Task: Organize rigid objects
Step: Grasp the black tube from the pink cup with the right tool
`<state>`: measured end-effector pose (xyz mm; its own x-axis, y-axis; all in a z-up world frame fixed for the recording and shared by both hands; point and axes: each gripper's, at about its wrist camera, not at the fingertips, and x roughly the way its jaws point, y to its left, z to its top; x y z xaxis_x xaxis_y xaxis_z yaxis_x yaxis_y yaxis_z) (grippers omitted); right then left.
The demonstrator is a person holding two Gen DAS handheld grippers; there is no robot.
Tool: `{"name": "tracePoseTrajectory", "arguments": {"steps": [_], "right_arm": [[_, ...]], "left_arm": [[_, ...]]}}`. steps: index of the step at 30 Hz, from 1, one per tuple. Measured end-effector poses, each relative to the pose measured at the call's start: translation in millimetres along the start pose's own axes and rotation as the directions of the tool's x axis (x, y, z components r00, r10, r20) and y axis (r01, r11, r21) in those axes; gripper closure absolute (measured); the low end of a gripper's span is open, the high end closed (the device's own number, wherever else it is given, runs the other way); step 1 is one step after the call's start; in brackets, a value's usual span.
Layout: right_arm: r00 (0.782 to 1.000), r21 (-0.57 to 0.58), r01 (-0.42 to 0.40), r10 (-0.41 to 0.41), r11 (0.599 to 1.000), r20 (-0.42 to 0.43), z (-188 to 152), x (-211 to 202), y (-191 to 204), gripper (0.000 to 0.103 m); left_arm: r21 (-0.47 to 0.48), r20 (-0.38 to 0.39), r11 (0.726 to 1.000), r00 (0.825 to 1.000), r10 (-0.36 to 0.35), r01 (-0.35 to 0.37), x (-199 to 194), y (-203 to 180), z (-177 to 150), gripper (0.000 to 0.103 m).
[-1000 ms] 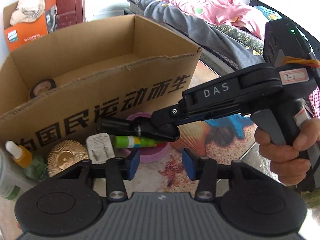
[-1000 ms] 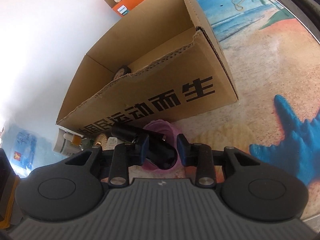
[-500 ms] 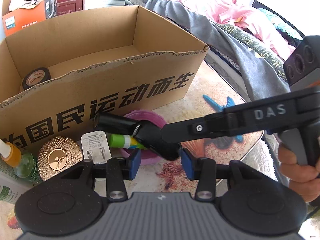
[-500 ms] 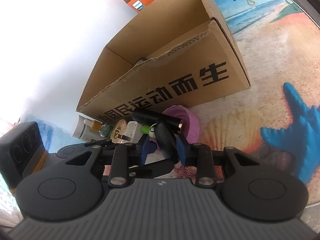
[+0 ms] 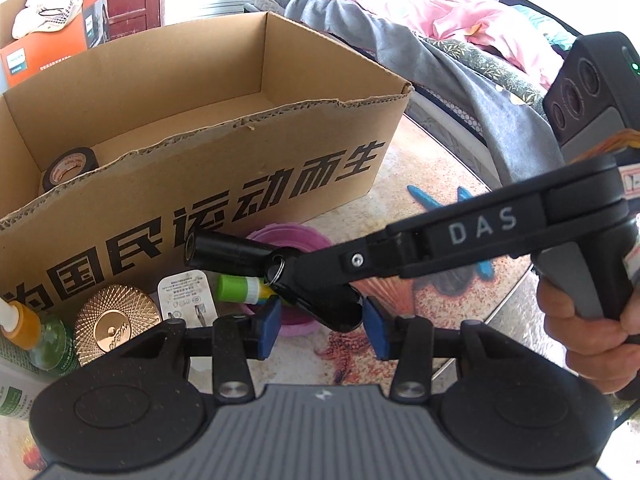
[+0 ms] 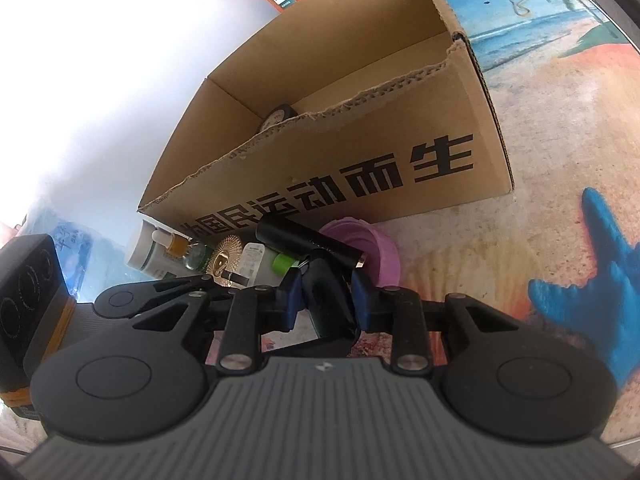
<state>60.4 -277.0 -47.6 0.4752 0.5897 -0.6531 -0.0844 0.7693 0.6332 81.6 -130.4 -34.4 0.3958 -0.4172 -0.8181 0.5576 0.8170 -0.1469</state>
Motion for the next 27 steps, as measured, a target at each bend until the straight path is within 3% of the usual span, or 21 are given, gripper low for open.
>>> {"name": "tracePoseTrajectory", "arguments": {"steps": [5, 10, 19, 27], "right_arm": [[1.0, -0.008, -0.005, 0.005, 1.0, -0.008, -3, 3, 0, 0.075], [1.0, -0.005, -0.011, 0.011, 1.0, 0.007, -7, -2, 3, 0.089], [0.998, -0.016, 0.024, -0.023, 1.0, 0.051, -12, -8, 17, 0.092], [0.996, -0.082, 0.026, -0.019, 0.996, 0.084, -15, -28, 52, 0.097]], "left_arm": [[0.013, 0.004, 1.0, 1.0, 0.014, -0.014, 1, -3, 0, 0.056], [0.017, 0.012, 0.999, 0.999, 0.033, -0.033, -1, -3, 0, 0.059], [0.015, 0.034, 0.999, 0.999, 0.042, -0.043, -4, -2, -1, 0.064], [-0.016, 0.077, 1.0, 0.997, 0.012, -0.011, -31, 1, -2, 0.066]]}}
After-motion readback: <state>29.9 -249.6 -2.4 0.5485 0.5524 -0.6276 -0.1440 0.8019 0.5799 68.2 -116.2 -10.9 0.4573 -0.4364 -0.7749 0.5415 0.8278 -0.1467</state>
